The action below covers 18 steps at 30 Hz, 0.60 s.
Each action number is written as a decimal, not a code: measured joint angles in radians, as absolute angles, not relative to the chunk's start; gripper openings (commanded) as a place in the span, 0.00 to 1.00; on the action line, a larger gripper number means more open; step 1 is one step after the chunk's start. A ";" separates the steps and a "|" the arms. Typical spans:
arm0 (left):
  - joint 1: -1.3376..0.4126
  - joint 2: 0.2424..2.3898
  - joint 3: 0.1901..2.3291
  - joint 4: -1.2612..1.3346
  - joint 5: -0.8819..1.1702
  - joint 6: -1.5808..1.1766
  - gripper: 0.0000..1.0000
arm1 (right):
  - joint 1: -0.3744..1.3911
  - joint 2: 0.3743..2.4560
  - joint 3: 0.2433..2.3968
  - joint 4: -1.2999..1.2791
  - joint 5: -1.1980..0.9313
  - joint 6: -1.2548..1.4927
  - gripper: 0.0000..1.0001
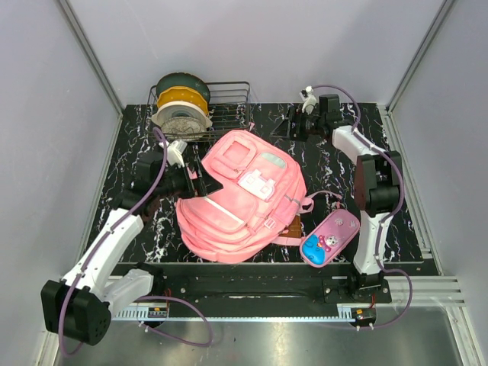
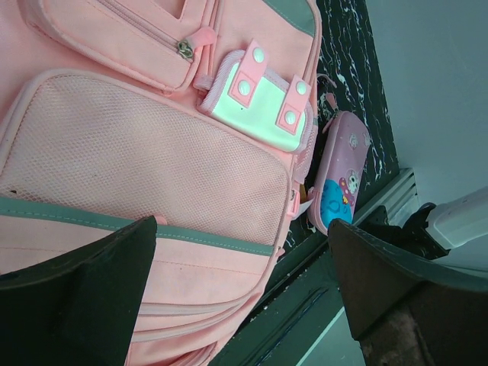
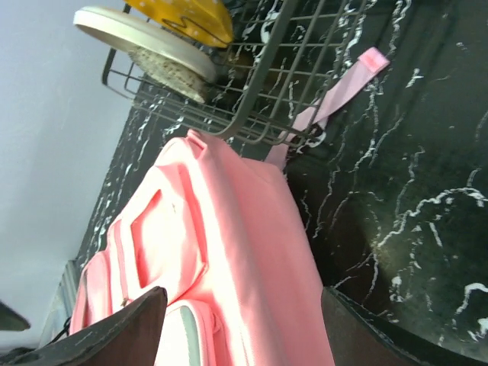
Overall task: Pack the student bag
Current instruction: Unzip the student bag at the center of the board.
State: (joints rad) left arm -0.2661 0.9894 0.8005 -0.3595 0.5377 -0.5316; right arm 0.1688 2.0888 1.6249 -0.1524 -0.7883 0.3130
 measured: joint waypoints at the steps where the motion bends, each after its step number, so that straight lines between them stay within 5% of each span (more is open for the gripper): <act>1: -0.266 0.991 0.801 -0.358 0.538 -0.532 0.99 | 0.170 2.090 1.625 -0.142 -0.805 0.318 0.86; 13: -0.267 1.022 0.802 -0.349 0.539 -0.531 0.99 | 0.296 2.237 1.784 -0.308 -0.747 0.216 0.78; 14: -0.267 1.022 0.802 -0.350 0.539 -0.531 0.99 | 0.303 2.248 1.788 -0.318 -0.740 0.213 0.60; 17: -0.267 1.021 0.802 -0.351 0.538 -0.531 0.99 | 0.307 2.267 1.794 -0.330 -0.735 0.205 0.30; 18: -0.267 1.020 0.802 -0.352 0.535 -0.531 0.99 | 0.306 2.269 1.797 -0.336 -0.748 0.211 0.07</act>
State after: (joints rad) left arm -0.2672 1.0199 0.8017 -0.3523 0.5346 -0.5312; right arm 0.3058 2.2692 1.7973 -0.3359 -0.7483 0.2108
